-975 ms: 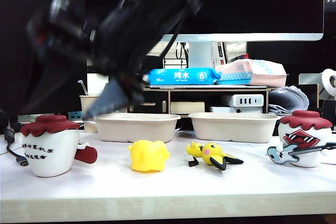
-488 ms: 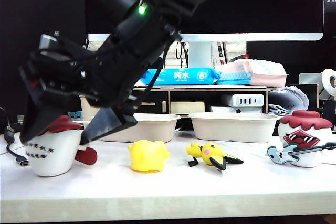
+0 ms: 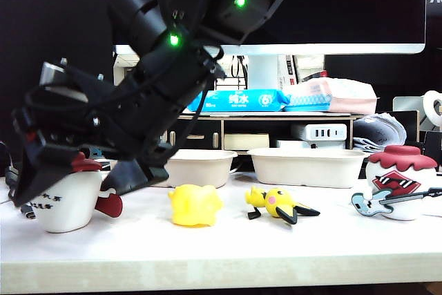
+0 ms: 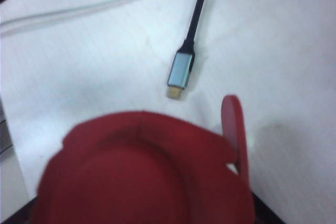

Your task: Put the dolls with similar colors into the same paper box, while dolls with different colors go into separate paper boxes.

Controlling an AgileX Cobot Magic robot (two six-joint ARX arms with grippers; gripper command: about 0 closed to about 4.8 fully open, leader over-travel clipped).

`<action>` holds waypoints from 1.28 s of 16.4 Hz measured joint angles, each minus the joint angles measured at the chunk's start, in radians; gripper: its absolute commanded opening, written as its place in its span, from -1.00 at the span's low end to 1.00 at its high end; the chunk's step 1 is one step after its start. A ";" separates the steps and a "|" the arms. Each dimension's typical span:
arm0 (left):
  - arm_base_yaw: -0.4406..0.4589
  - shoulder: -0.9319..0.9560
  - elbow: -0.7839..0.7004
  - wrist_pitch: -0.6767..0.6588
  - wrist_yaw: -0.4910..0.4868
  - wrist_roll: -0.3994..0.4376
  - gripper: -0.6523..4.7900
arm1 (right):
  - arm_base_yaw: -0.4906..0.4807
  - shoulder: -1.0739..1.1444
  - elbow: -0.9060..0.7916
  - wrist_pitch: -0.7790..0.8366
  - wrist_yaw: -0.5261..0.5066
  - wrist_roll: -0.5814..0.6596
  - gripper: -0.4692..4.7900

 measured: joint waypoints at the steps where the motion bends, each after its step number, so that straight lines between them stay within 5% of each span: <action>1: 0.000 0.000 0.000 0.000 0.000 0.000 -0.78 | 0.000 0.004 0.000 0.001 0.000 0.000 0.90; 4: 0.000 0.000 0.000 0.000 0.000 0.000 -0.78 | 0.000 0.011 -0.001 0.006 0.000 -0.002 0.05; 5: 0.000 0.000 0.000 0.000 0.000 0.000 -0.78 | 0.000 0.012 -0.001 0.009 0.001 0.000 -0.04; 13: 0.000 0.000 0.000 0.000 0.000 0.000 -0.78 | -0.027 0.008 0.002 0.087 0.001 0.003 -0.15; 21: -0.073 -0.006 0.000 0.000 -0.001 0.000 -0.78 | -0.235 -0.179 0.005 0.039 0.002 0.005 -0.15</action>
